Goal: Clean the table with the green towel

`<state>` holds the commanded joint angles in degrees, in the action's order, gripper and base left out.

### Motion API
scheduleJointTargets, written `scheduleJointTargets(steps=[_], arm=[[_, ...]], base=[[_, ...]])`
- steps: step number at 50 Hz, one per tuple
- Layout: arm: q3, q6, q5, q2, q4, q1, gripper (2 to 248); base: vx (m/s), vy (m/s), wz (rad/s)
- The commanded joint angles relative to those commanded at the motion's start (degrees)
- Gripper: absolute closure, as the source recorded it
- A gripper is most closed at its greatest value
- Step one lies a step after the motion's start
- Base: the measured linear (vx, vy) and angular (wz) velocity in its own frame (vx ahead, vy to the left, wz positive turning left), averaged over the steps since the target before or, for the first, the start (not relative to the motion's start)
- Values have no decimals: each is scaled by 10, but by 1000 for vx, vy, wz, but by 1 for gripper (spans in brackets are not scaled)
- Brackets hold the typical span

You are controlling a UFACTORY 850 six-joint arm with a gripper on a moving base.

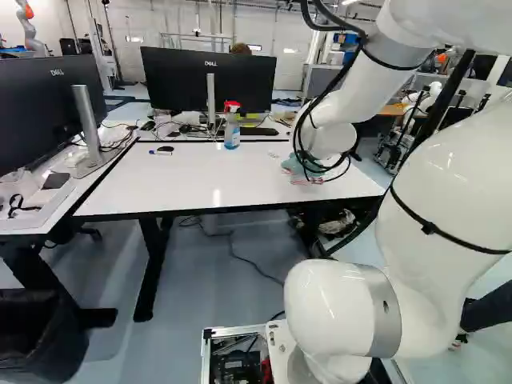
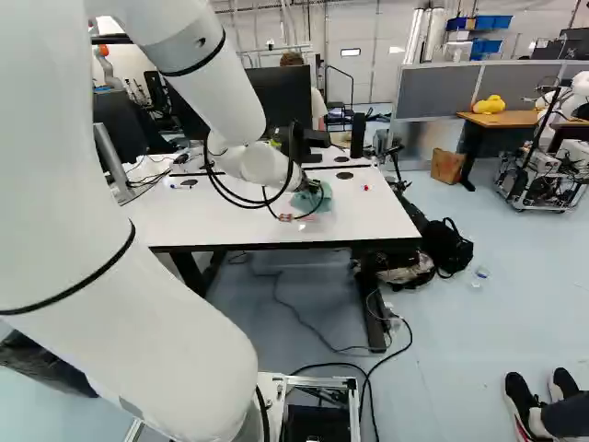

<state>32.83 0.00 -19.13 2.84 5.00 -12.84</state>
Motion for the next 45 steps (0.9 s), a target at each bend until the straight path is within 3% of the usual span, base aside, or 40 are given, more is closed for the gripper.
scheduleJointTargets(steps=[45], arm=[[0, 0, 116, 0, 0, 0, 221]], base=[[0, 0, 0]])
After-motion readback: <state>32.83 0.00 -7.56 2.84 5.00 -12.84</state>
